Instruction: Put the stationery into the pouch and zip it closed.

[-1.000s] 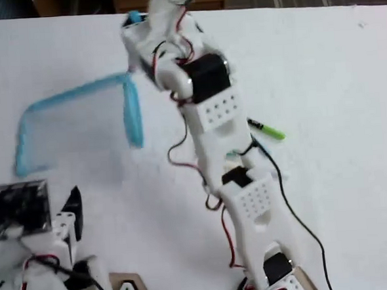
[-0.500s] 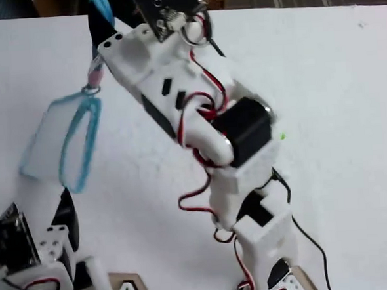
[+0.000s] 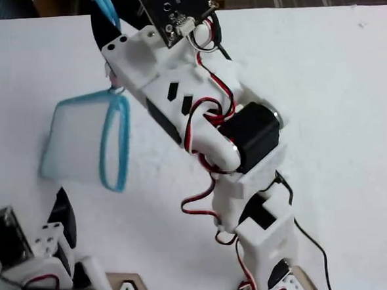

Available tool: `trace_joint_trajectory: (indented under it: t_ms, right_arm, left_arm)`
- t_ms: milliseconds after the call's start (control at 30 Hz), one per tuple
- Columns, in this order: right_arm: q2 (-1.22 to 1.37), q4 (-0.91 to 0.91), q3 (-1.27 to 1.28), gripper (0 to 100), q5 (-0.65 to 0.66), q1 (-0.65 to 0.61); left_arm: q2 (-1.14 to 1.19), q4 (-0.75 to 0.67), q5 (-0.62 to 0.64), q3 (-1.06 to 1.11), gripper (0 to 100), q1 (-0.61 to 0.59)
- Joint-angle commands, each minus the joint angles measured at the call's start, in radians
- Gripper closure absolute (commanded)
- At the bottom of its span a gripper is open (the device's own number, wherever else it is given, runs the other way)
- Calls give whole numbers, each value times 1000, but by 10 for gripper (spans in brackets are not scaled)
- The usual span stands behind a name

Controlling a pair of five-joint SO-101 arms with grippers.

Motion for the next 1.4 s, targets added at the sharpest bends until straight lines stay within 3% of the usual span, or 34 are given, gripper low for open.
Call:
trace_joint_trajectory:
  t_ms: [0,100,167,467,633,867,1000,1233,1367]
  right_arm:
    - [-38,1,-26,981,6,-7]
    - [-38,1,-23,981,8,-5]
    - [-42,1,0,981,8,-5]
    - [-39,-15,44,981,8,-1]
    - [-45,-122,121,981,8,19]
    - [-44,-202,195,981,8,16]
    - [-39,-232,196,981,9,16]
    - [-38,-231,196,981,9,1]
    - [-39,-231,196,981,9,4]
  left_arm:
    - [1,5,132,-101,705,68]
    - [12,5,344,-101,706,173]
    - [62,8,420,-66,709,243]
    - [420,8,428,-126,714,268]
    - [400,8,422,-103,714,280]
    - [306,8,416,-61,714,440]
    - [308,5,347,-48,714,438]
    - [308,-8,350,-48,714,435]
    - [386,-12,385,-60,714,320]
